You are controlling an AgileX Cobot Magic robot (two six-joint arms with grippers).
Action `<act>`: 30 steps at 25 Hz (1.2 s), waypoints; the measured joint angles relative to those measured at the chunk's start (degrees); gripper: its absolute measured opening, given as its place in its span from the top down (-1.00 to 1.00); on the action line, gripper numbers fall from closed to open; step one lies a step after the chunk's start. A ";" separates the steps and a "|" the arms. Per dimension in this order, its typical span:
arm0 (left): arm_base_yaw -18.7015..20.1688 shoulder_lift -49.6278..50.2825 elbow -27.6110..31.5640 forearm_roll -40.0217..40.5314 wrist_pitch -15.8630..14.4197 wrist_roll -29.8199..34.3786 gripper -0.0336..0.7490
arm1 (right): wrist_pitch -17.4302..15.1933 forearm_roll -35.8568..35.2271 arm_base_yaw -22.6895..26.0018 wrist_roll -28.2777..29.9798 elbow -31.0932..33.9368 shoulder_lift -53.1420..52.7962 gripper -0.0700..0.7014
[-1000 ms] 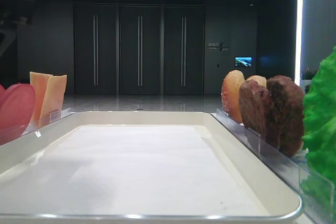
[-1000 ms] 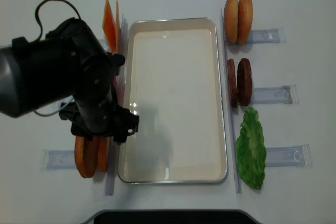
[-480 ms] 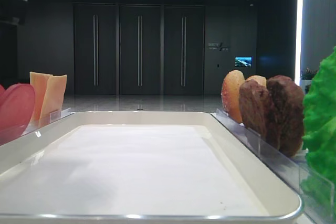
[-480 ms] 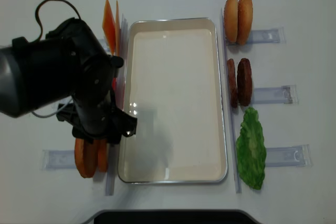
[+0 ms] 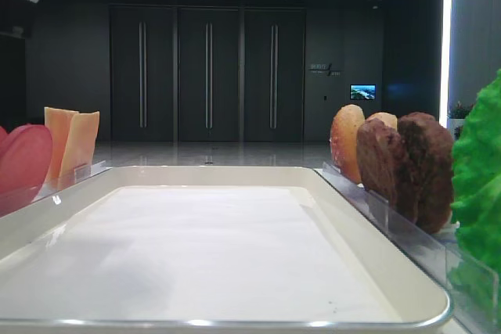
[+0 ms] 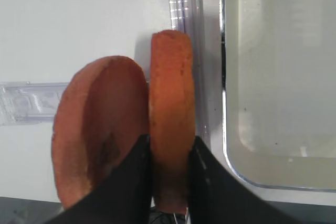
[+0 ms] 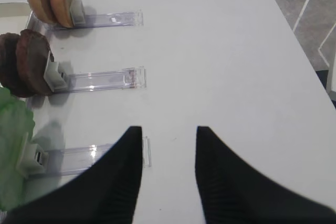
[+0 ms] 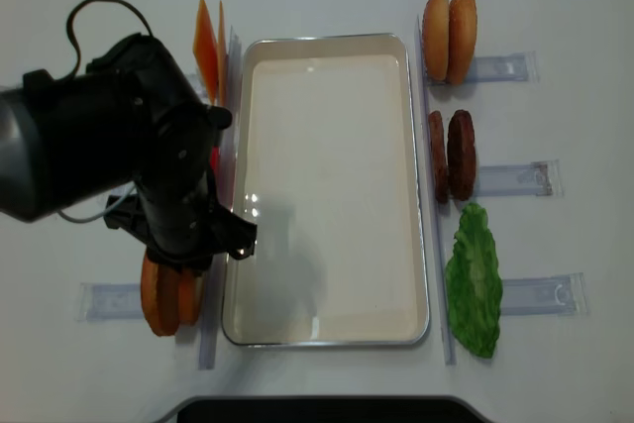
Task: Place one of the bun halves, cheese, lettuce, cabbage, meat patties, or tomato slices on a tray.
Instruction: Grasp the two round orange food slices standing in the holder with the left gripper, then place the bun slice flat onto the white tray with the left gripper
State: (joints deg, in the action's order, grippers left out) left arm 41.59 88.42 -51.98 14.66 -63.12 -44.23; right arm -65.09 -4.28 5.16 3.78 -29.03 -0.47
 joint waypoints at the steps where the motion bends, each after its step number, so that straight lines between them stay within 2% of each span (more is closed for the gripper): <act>1: 0.00 0.00 0.00 0.00 0.00 0.00 0.56 | 0.00 0.00 0.00 0.00 0.00 0.00 0.19; 4: 0.00 0.00 -0.20 -0.46 -0.66 0.47 0.56 | 0.00 0.00 0.00 0.00 0.00 0.00 0.19; 12: 0.00 0.00 -7.43 -3.25 -6.40 3.97 0.56 | 0.00 0.00 0.00 0.00 0.00 0.00 0.19; 18: 0.00 0.00 -13.18 -4.78 -6.34 6.31 0.56 | 0.00 0.00 0.00 0.00 0.00 0.00 0.19; 26: 0.00 -2.60 -13.80 -5.76 -6.33 9.99 0.56 | 0.00 0.00 0.00 0.00 0.00 0.00 0.19; 30: 0.00 -7.45 -13.62 -8.57 -2.29 12.87 0.56 | 0.00 0.00 0.00 0.00 0.00 0.00 0.19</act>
State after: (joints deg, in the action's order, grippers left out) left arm 41.59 80.97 -65.60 6.09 -65.41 -31.35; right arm -65.09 -4.28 5.16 3.78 -29.03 -0.47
